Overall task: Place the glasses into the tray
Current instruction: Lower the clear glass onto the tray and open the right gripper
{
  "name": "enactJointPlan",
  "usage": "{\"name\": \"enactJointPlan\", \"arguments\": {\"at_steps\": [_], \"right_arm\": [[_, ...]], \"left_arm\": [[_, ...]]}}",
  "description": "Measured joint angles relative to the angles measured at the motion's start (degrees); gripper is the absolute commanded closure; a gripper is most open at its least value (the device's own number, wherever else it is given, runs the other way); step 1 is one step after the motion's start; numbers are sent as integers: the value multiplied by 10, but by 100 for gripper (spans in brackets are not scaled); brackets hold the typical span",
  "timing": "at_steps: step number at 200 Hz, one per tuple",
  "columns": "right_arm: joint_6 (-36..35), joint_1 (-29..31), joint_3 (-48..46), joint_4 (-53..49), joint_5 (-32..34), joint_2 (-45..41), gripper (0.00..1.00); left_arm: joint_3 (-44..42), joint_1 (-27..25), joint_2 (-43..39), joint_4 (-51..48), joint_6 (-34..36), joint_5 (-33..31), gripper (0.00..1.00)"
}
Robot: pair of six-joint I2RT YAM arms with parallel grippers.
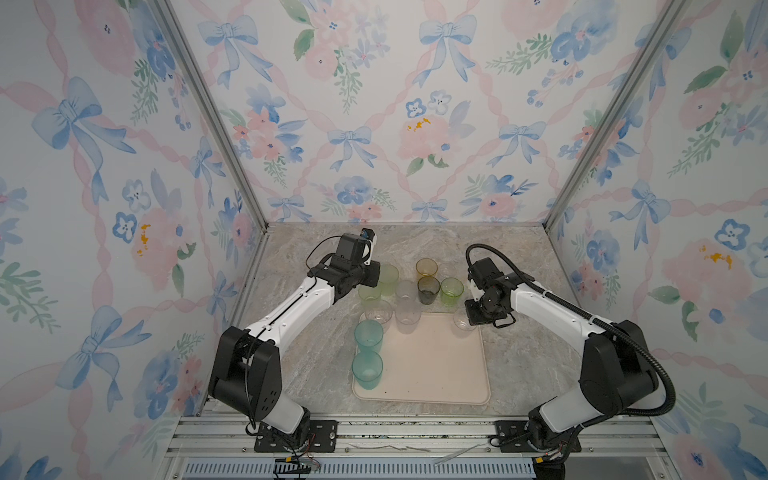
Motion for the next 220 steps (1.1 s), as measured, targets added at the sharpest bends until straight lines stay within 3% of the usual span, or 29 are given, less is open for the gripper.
{"name": "enactJointPlan", "arguments": {"at_steps": [64, 134, 175, 220], "right_arm": [[-1, -9, 0, 9, -2, 3, 97], [-2, -9, 0, 10, -5, 5, 83], [-4, -9, 0, 10, -9, 6, 80], [-1, -9, 0, 10, -11, 6, 62]], "left_arm": [[0, 0, 0, 0, 2, 0, 86], [0, 0, 0, 0, 2, 0, 86], [0, 0, 0, 0, 2, 0, 85], [0, 0, 0, 0, 2, 0, 85]]}}
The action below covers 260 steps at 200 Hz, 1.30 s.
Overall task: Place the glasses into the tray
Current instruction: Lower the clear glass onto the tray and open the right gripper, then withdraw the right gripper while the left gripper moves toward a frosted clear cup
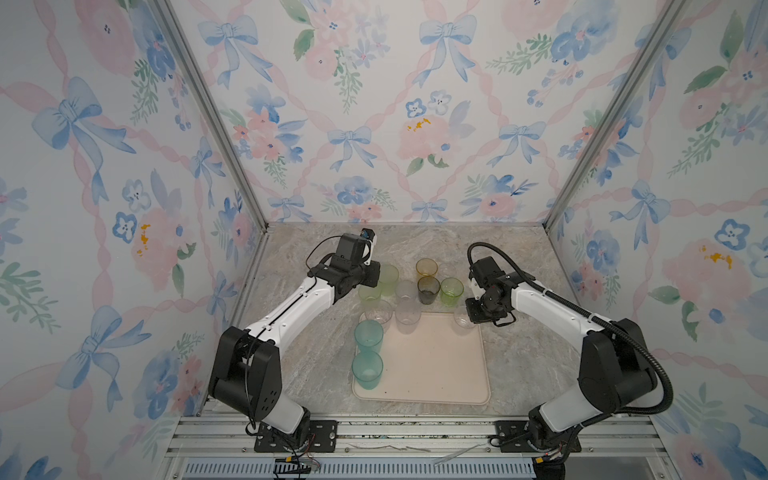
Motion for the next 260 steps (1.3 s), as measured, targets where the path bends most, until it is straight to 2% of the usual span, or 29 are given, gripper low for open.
{"name": "enactJointPlan", "arguments": {"at_steps": [46, 67, 101, 143, 166, 191, 260], "right_arm": [[-3, 0, 16, -16, 4, -32, 48], [-7, 0, 42, -25, 14, -67, 44], [-10, -6, 79, -29, 26, -117, 44], [-10, -11, 85, -31, 30, -126, 44], [-10, -11, 85, -31, 30, -127, 44], [-10, -11, 84, -30, 28, -127, 44], [-21, -32, 69, -14, 13, -128, 44]], "left_arm": [[32, -5, 12, -33, 14, 10, 87], [64, -19, 26, -63, 24, 18, 85], [120, -56, 60, -126, 42, 36, 86], [150, -94, 104, -186, 48, 56, 87], [150, -97, 114, -209, 47, 57, 86], [152, -98, 119, -223, 40, 54, 78], [185, -98, 172, -235, 35, 36, 79]]}}
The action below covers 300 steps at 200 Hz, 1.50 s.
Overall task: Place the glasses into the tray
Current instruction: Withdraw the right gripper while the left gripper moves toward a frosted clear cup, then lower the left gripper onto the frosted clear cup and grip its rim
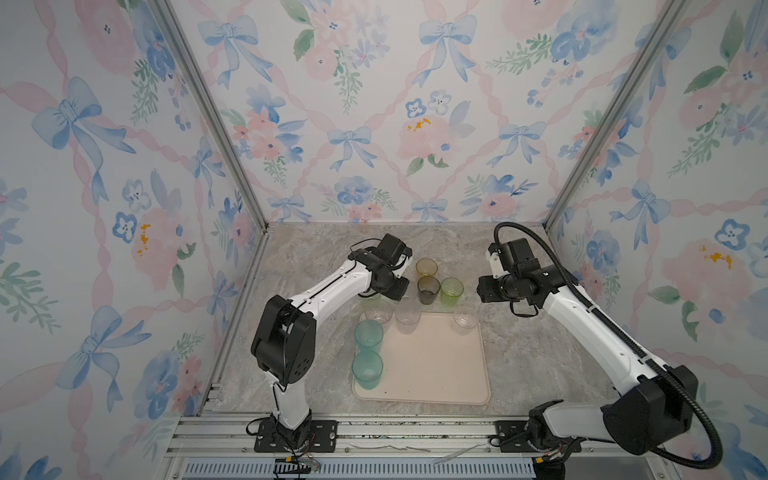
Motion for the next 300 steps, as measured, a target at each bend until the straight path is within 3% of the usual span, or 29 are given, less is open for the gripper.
{"name": "enactJointPlan", "arguments": {"at_steps": [103, 300], "right_arm": [[-15, -39, -17, 27, -43, -7, 44], [-19, -50, -31, 40, -67, -7, 44]], "left_arm": [[46, -3, 48, -38, -22, -52, 76], [76, -11, 93, -44, -27, -78, 77]]}}
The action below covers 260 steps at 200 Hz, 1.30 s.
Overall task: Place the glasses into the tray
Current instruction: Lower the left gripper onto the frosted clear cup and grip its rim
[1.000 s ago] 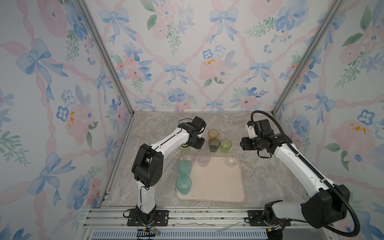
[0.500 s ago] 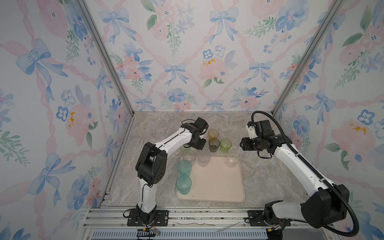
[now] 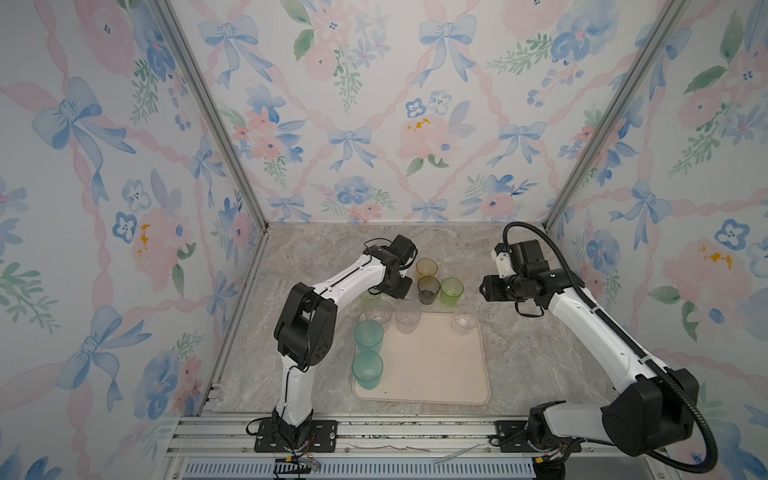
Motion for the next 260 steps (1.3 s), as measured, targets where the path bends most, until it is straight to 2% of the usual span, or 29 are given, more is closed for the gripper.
{"name": "enactJointPlan", "arguments": {"at_steps": [77, 260], "right_arm": [[0, -3, -3, 4, 0, 0, 44], [0, -7, -3, 4, -4, 0, 44]], "left_arm": [[17, 0, 20, -4, 0, 0, 78], [45, 0, 22, -4, 0, -6, 92]]}}
